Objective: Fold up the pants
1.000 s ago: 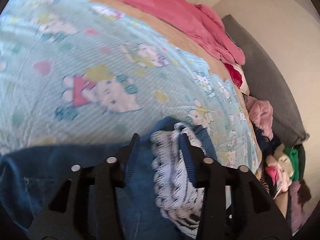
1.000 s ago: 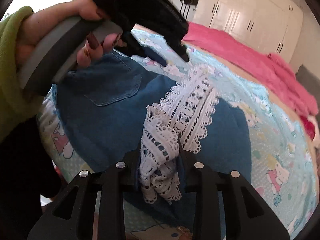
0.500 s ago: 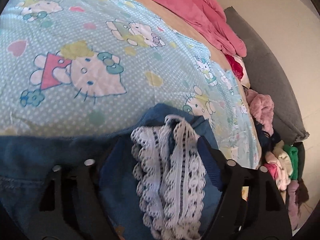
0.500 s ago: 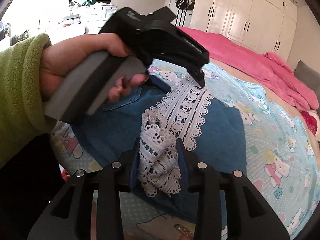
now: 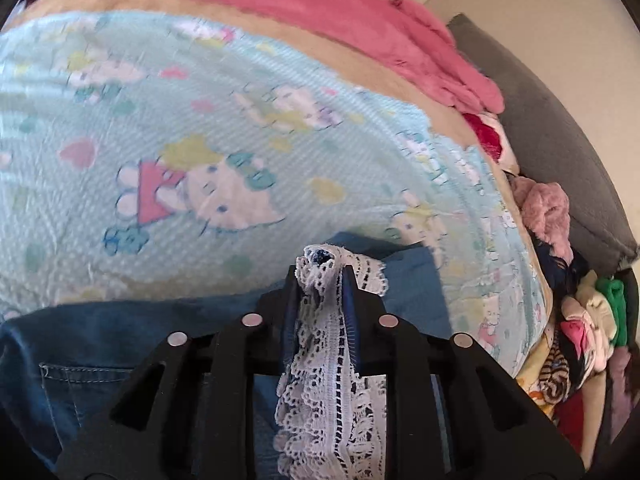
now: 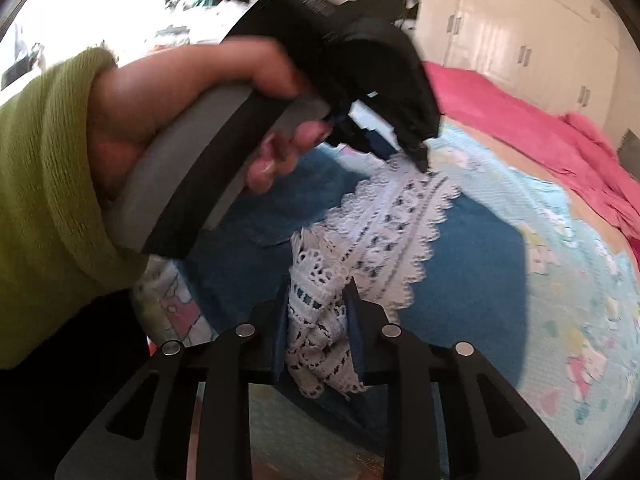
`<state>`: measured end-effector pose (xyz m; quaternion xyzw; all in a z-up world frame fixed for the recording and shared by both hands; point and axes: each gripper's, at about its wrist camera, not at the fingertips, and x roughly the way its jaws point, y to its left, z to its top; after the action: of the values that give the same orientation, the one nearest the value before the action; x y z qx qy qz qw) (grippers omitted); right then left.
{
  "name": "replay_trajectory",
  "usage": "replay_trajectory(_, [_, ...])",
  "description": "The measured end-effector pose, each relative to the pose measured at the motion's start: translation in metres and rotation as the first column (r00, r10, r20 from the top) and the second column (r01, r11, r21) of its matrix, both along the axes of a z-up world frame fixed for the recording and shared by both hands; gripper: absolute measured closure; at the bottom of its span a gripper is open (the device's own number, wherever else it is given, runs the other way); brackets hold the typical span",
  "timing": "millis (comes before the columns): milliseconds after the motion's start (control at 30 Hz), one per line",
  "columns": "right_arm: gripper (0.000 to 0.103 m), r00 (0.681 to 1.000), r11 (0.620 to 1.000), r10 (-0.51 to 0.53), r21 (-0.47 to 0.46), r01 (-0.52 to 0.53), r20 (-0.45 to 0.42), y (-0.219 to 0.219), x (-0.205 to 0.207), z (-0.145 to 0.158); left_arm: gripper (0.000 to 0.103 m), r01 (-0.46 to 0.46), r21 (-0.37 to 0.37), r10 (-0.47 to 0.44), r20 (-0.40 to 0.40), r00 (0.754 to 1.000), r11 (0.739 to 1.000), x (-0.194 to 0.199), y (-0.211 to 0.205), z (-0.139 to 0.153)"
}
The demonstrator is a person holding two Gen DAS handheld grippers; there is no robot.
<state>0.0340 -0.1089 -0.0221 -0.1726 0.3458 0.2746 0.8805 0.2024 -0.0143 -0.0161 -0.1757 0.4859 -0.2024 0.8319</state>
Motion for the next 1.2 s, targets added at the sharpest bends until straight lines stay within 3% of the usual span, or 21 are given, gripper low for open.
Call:
replay_trajectory(100, [0.072, 1.000, 1.000, 0.009, -0.001, -0.009, 0.002, 0.003, -0.001, -0.006, 0.079, -0.006, 0.048, 0.007, -0.026, 1.000, 0.999, 0.003, 0.002, -0.012])
replay_trajectory(300, [0.055, 0.997, 0.988, 0.018, 0.155, -0.006, -0.074, -0.031, -0.004, 0.017, 0.066, -0.038, 0.048, 0.038, 0.011, 0.999, 0.998, -0.006, 0.016, 0.000])
replay_trajectory(600, [0.054, 0.976, 0.950, -0.195, 0.230, 0.214, -0.101, -0.116, 0.004, 0.035, 0.064, -0.108, 0.065, 0.099, 0.121, 0.988, 0.992, -0.079, 0.039, 0.029])
replay_trajectory(700, [0.054, 0.966, 0.939, -0.229, 0.236, 0.252, -0.120, -0.128, 0.001, 0.031, 0.064, -0.109, 0.097, 0.093, 0.158, 0.983, 0.989, -0.114, 0.032, 0.030])
replay_trajectory(833, [0.054, 0.968, 0.947, -0.209, 0.219, 0.235, -0.136, -0.123, 0.000, 0.027, 0.069, -0.050, 0.169, 0.018, 0.189, 0.982, 0.984, -0.145, 0.002, 0.030])
replay_trajectory(933, [0.054, 0.970, 0.967, -0.181, 0.150, 0.206, -0.162, -0.110, 0.005, 0.011, 0.070, 0.013, 0.209, -0.048, 0.163, 0.985, 0.978, -0.154, -0.019, 0.021])
replay_trajectory(1033, [0.056, 0.949, 0.973, -0.208, 0.049, 0.226, -0.239, -0.111, 0.008, -0.013, 0.070, 0.047, 0.290, -0.078, 0.098, 0.992, 0.956, -0.156, -0.033, -0.001])
replay_trajectory(1067, [0.056, 0.944, 0.969, -0.210, 0.077, 0.236, -0.254, -0.117, 0.008, -0.016, 0.069, 0.043, 0.318, -0.072, 0.078, 0.994, 0.947, -0.156, -0.033, -0.011])
replay_trajectory(1200, [0.056, 0.940, 0.963, -0.212, 0.106, 0.247, -0.269, -0.122, 0.006, -0.014, 0.069, 0.028, 0.268, -0.048, 0.069, 0.996, 0.963, -0.157, -0.022, -0.015])
